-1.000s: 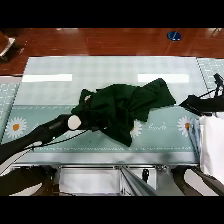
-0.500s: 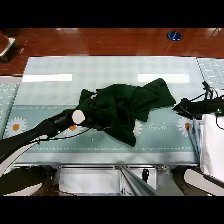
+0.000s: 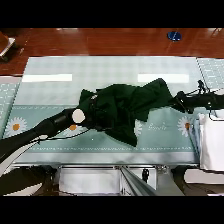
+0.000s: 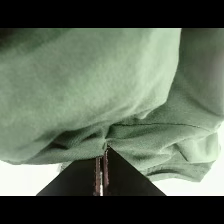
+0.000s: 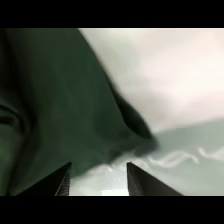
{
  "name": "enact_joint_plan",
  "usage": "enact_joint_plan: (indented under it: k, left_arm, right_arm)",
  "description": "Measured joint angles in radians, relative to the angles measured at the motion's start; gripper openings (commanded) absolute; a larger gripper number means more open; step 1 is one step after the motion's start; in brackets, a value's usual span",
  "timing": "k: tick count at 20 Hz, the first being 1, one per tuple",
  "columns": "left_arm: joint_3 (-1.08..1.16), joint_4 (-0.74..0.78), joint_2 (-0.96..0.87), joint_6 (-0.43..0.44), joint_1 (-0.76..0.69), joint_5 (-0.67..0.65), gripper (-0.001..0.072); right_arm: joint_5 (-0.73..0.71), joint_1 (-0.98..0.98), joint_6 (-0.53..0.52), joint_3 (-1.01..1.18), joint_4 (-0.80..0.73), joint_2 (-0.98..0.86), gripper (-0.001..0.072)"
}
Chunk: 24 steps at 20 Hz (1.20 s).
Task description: Fold the shirts.
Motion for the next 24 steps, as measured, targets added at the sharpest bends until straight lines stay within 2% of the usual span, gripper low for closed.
enact_joint_plan:
  k: [3,4,6,10,13,20,24]
  left_arm:
    - [0.0,-0.006,0.003,0.001,0.0,-0.003,0.0018]
    - [0.0,-0.01,0.004,0.001,0.0,-0.003,0.0018]
    - [0.0,-0.014,0.005,0.001,0.003,-0.003,0.0018]
    - [0.002,-0.019,0.059,0.003,0.055,-0.007,0.0018]
    - [0.03,-0.019,0.195,0.03,0.155,-0.006,0.0018]
    - [0.257,-0.019,0.58,0.066,0.473,0.104,0.0018]
    - [0.427,-0.012,0.738,0.129,0.65,0.093,0.0018]
  right_arm:
    - [-0.01,0.042,0.002,0.084,0.028,-0.076,0.0396]
    - [-0.017,0.062,0.001,0.111,0.031,-0.097,0.0316]
    - [-0.03,0.104,0.004,0.162,0.014,-0.132,0.0024]
    - [0.01,0.16,0.006,0.275,0.023,-0.151,0.0022]
    - [0.077,0.174,-0.002,0.415,0.023,-0.095,0.0022]
    - [0.128,0.181,0.009,0.879,0.016,0.19,0.0022]
    - [0.134,0.181,0.02,0.995,-0.049,0.418,0.0022]
